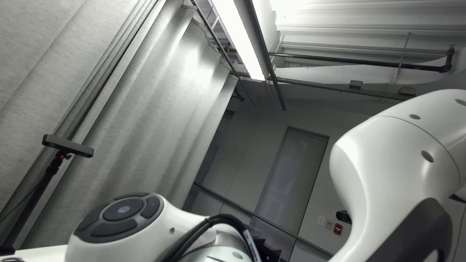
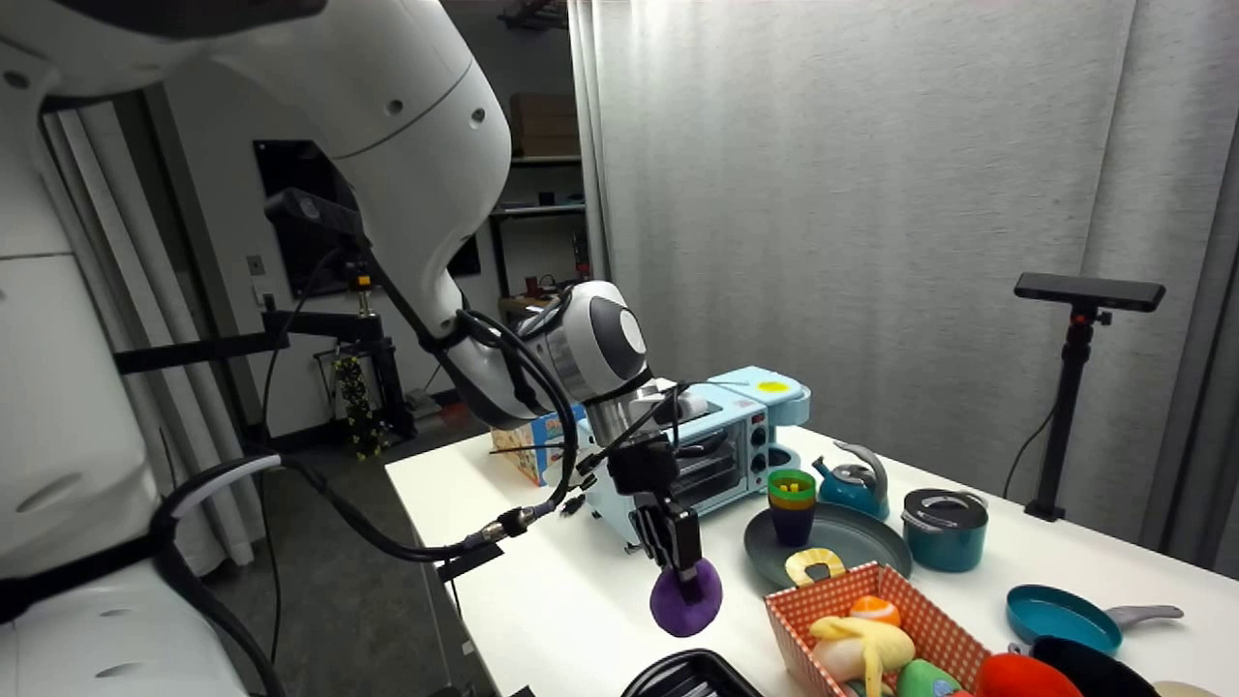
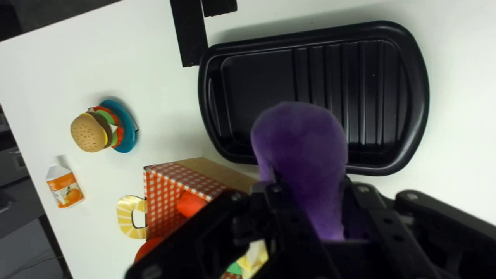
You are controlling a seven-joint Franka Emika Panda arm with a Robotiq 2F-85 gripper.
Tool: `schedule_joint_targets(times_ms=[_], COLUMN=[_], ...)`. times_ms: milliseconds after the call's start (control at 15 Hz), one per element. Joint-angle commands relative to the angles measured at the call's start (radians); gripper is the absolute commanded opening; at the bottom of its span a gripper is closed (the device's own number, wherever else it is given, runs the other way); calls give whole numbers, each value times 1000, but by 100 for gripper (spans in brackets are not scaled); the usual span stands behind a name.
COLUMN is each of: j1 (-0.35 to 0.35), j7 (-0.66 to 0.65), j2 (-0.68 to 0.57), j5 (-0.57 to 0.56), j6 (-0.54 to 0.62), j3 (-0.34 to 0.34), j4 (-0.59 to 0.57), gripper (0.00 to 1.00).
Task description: Put the orange object in the brown box, then remove the purple and yellow objects and put them on the table
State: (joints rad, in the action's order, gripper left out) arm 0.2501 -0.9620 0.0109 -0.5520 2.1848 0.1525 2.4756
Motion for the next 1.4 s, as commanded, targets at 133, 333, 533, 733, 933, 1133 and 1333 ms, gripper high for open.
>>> schedule_joint_targets(times_ms=[133,333,533,733,933,1133,1333], j1=[-12,-102,-190,-249,-268,-261,-252], j7=[-57,-30,-26,-17,8,50,84], j2=[9,-21,-88,-146,-185,-210,-218], j5=[-14,-128,-250,-323,-330,-300,-290], j6=[-82,73,174,245,338,428,485], j3=[35,-52,-141,-210,-232,-226,-225], j4=[-23,55,66,46,24,-2,-23], gripper=[7,59,84,100,100,100,100])
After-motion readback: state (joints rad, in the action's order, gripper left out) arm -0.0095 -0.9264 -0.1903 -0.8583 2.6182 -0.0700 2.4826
